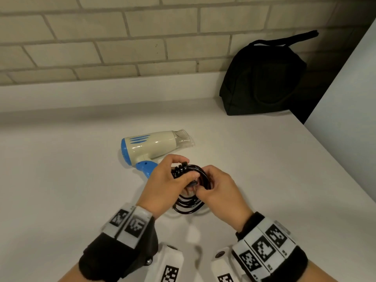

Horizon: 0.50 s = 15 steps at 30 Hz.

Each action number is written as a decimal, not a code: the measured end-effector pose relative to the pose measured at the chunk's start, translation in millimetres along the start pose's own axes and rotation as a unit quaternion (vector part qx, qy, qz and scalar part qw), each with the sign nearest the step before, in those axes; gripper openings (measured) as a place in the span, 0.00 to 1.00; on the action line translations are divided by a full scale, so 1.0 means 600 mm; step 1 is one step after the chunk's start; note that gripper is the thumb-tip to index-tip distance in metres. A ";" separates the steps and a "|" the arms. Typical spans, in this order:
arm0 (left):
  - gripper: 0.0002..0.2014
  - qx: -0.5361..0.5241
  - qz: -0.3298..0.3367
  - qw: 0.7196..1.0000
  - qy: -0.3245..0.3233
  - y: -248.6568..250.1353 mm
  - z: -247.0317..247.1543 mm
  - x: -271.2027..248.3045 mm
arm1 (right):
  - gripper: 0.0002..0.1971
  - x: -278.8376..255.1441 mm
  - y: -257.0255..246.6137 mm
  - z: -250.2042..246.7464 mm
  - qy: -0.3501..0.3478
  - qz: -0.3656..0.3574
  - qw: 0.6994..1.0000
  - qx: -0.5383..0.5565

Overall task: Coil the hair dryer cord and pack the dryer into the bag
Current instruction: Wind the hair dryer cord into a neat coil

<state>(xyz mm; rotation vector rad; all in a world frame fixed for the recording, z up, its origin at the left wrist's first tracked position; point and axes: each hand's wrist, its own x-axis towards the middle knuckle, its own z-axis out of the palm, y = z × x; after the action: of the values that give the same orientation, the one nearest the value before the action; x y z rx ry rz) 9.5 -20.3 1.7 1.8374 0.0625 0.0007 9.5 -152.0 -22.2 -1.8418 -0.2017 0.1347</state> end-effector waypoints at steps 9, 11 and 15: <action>0.20 -0.080 -0.106 0.984 -0.116 0.019 -0.017 0.002 | 0.36 -0.013 0.004 -0.007 0.024 -0.214 0.970 -0.110; 0.21 -0.034 -0.083 0.992 -0.089 0.019 -0.012 0.000 | 0.32 -0.012 -0.005 -0.012 0.033 -0.280 0.936 -0.212; 0.23 0.012 -0.055 0.995 -0.076 0.020 -0.009 -0.003 | 0.06 -0.007 -0.022 -0.022 0.003 -0.257 0.947 -0.194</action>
<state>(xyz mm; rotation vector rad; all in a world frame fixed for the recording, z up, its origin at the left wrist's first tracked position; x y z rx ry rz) 8.0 -18.1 15.0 1.8497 0.0571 -0.2189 7.0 -161.9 -5.8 -2.1127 -0.7376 -0.2955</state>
